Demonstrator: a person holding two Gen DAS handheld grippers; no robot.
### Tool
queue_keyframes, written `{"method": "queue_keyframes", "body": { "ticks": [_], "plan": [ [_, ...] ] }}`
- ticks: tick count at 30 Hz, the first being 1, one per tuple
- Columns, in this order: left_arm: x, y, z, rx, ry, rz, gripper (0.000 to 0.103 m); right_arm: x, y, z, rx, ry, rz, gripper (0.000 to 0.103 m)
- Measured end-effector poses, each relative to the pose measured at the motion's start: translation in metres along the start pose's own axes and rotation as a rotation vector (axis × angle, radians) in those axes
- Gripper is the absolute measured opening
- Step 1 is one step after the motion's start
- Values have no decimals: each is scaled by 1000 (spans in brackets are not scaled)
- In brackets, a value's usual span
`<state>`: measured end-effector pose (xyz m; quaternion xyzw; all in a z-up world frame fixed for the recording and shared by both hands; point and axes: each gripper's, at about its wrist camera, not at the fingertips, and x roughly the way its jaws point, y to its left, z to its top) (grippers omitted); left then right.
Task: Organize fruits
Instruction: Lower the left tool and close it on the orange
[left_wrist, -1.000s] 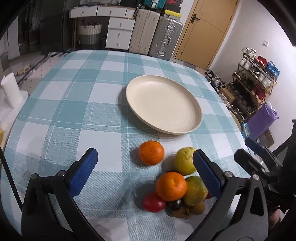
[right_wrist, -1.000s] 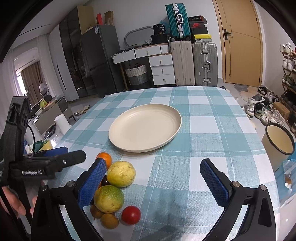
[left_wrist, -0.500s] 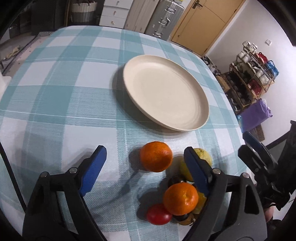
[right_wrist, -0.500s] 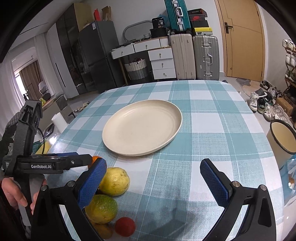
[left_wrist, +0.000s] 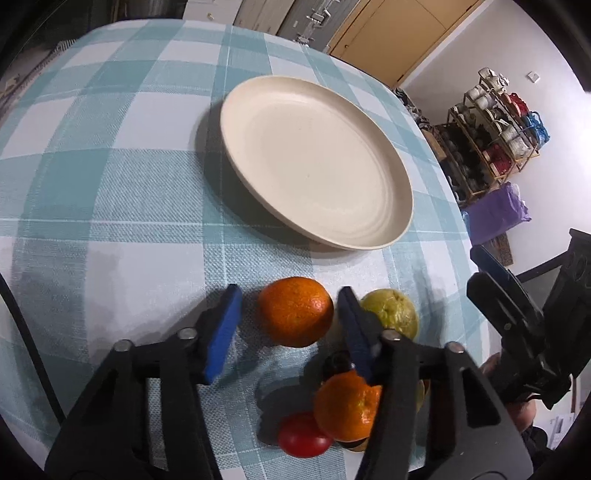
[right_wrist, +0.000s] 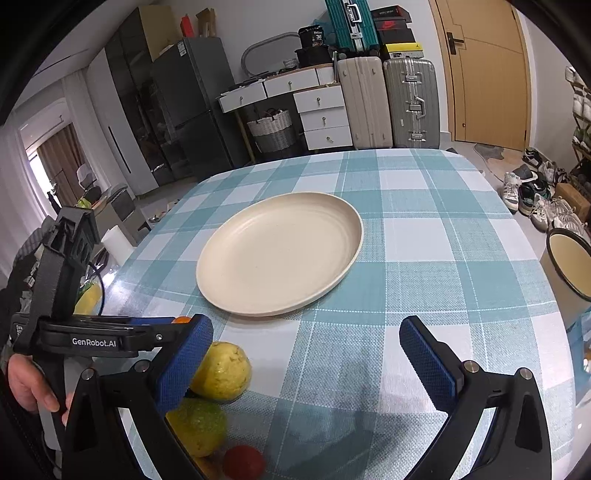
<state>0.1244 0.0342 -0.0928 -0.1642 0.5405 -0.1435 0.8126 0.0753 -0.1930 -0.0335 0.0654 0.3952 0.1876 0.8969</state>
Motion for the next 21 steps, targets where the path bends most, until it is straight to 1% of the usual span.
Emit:
{"method": "queue_keyframes", "body": {
  "ticks": [1, 2, 8, 13, 17, 21],
  "plan": [
    [0, -1, 0, 7, 2, -8, 39, 0, 1, 0, -2, 2, 1, 103],
    [0, -2, -1, 13, 8, -25, 37, 1, 1, 0, -2, 4, 2, 103],
    [-6, -3, -6, 23, -13, -54, 36, 3, 2, 2, 2, 17, 18, 103],
    [-14, 0, -5, 21, -30, -60, 36, 4, 4, 2, 19, 36, 61, 103],
    [-25, 4, -6, 39, -52, -36, 36, 8, 7, 1, 35, 67, 88, 103],
    [-33, 4, -7, 59, -72, -29, 36, 15, 12, -3, 50, 103, 124, 103]
  ]
}}
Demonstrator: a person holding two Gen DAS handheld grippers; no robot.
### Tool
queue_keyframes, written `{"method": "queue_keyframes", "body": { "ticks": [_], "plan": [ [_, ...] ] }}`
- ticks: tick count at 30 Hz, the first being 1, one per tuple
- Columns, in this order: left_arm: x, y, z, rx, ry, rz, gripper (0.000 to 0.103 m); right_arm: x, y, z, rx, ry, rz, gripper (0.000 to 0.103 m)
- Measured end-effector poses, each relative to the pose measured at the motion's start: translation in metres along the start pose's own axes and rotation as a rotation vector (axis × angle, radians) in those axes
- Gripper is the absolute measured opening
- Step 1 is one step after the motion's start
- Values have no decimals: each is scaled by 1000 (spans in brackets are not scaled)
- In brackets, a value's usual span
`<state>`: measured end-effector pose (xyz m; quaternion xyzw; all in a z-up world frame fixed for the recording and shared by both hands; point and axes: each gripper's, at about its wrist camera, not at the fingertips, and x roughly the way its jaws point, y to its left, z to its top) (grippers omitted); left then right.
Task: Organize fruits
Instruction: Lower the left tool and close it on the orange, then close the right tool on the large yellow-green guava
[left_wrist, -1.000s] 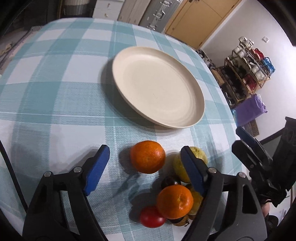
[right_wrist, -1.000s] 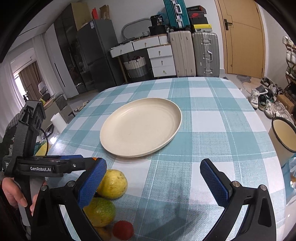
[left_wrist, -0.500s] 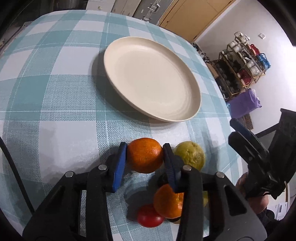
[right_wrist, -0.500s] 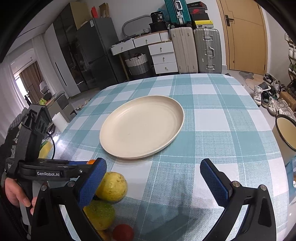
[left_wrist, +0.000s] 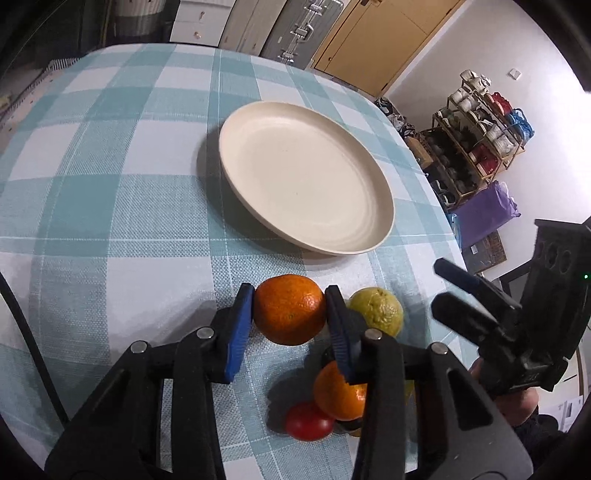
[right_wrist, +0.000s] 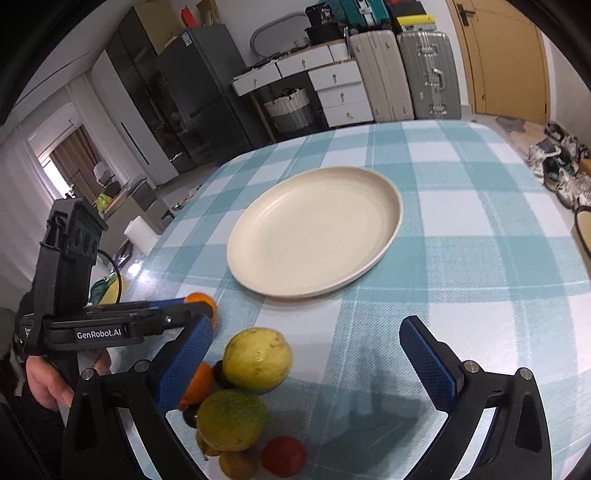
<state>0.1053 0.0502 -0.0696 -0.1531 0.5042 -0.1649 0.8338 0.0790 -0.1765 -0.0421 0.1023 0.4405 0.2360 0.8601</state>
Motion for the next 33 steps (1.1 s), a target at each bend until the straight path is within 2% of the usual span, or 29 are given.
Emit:
{"method": "queue_keyframes", "body": {
  "ticks": [15, 24, 29, 33],
  "plan": [
    [-15, 14, -8, -18, -23, 3, 36, 21, 3, -10, 92, 82, 112, 103],
    [-22, 18, -13, -26, -33, -9, 36, 31, 12, -7, 99, 105, 137, 102],
    [-25, 19, -15, -23, -38, -16, 36, 34, 14, -9, 107, 118, 140, 96],
    [-28, 22, -17, -31, -44, -16, 36, 40, 15, -10, 111, 144, 142, 86]
  ]
}}
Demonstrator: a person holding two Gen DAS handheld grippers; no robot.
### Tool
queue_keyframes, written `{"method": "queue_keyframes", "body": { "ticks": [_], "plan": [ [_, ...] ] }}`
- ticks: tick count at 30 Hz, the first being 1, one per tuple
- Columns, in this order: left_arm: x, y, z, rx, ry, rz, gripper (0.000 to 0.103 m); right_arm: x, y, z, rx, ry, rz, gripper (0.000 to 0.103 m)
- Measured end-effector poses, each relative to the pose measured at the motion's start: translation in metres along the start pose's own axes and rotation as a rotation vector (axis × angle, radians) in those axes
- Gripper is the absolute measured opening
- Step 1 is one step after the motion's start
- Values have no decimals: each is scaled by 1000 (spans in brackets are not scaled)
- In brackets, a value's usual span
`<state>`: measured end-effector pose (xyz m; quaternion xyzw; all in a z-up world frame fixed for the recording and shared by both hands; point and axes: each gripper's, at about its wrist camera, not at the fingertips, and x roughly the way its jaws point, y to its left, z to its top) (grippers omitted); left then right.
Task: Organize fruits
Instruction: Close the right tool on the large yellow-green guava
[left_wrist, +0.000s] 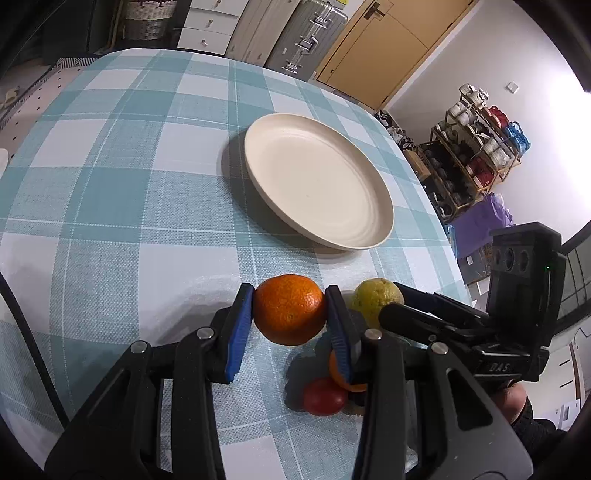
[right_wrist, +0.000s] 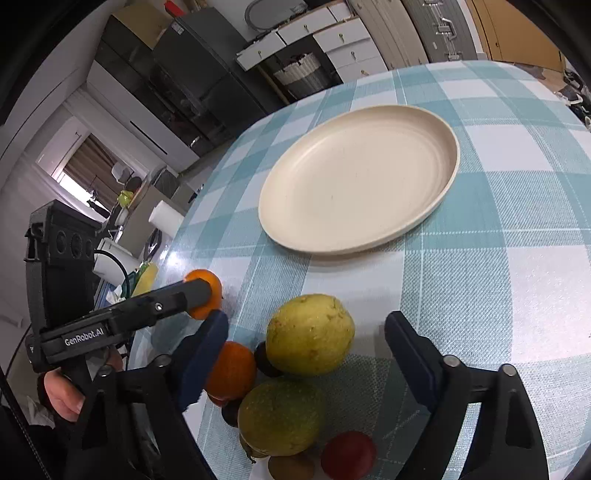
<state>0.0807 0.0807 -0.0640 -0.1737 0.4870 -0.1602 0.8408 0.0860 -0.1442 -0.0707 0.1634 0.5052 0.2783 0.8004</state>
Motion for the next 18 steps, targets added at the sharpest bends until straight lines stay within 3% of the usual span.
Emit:
{"method": "queue_keyframes", "body": {
  "ticks": [3, 11, 18],
  "plan": [
    [-2, 3, -2, -6, -2, 0, 36, 1, -1, -1, 8, 5, 3, 83],
    [-7, 7, -5, -17, -9, 1, 36, 9, -2, -1, 24, 37, 10, 54],
    [-6, 9, -5, -19, -5, 3, 36, 8, -3, -1, 26, 29, 5, 52]
  ]
}}
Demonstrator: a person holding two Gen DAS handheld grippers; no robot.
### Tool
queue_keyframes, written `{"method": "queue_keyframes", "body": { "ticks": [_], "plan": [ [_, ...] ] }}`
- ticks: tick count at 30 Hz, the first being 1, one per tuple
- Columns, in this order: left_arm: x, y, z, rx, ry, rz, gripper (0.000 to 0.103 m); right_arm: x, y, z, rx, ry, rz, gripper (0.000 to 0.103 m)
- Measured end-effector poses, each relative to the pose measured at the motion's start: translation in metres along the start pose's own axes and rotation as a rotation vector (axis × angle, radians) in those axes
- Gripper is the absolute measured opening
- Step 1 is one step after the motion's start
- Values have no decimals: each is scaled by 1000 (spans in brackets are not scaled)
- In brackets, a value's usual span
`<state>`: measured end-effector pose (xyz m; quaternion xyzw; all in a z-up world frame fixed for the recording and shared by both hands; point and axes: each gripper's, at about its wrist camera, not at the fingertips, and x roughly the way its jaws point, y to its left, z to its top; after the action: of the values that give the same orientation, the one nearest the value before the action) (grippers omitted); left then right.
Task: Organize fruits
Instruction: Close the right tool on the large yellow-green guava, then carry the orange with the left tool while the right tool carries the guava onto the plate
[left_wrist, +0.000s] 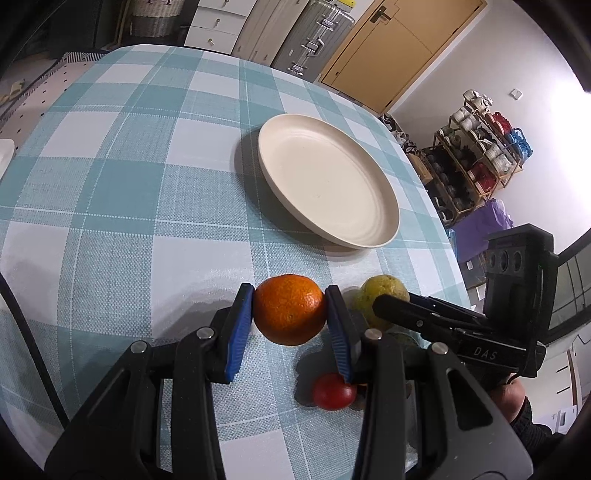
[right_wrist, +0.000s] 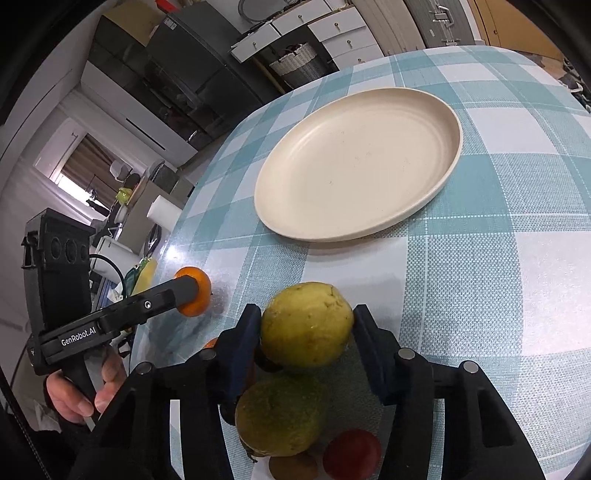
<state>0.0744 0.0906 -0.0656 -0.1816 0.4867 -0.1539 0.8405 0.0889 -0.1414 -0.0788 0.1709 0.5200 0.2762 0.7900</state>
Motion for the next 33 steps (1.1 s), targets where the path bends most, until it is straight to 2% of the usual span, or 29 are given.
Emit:
{"method": "queue_keyframes", "body": {
  "ticks": [16, 22, 30, 33],
  "plan": [
    [8, -13, 7, 15, 5, 6, 36, -32, -11, 8, 12, -118, 73, 52],
    [10, -16, 18, -2, 20, -42, 36, -37, -18, 14, 29, -136, 86, 52],
    [10, -24, 42, 2, 3, -65, 36, -43, -15, 36, -6, -171, 86, 52],
    [13, -26, 54, -6, 13, -98, 36, -44, -16, 47, -13, -178, 87, 52]
  ]
}}
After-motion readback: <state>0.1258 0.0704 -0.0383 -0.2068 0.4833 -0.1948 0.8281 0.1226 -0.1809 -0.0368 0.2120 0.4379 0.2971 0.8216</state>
